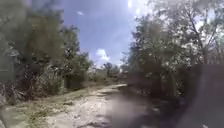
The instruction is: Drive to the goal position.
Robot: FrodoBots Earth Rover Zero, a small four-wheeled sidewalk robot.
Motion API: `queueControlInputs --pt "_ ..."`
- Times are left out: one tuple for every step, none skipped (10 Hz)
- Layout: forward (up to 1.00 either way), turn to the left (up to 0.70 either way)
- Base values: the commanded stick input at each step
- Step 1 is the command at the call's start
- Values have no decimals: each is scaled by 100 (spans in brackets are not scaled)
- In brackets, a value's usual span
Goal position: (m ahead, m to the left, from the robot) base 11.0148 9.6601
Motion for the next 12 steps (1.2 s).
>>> queueControlInputs --pt "70 0" --pt "70 0" --pt "70 0" --pt "70 0" --pt "70 0" --pt "70 0" --pt "70 0" --pt "70 10" --pt "70 35" --pt "70 35" --pt "70 29" --pt "70 0"
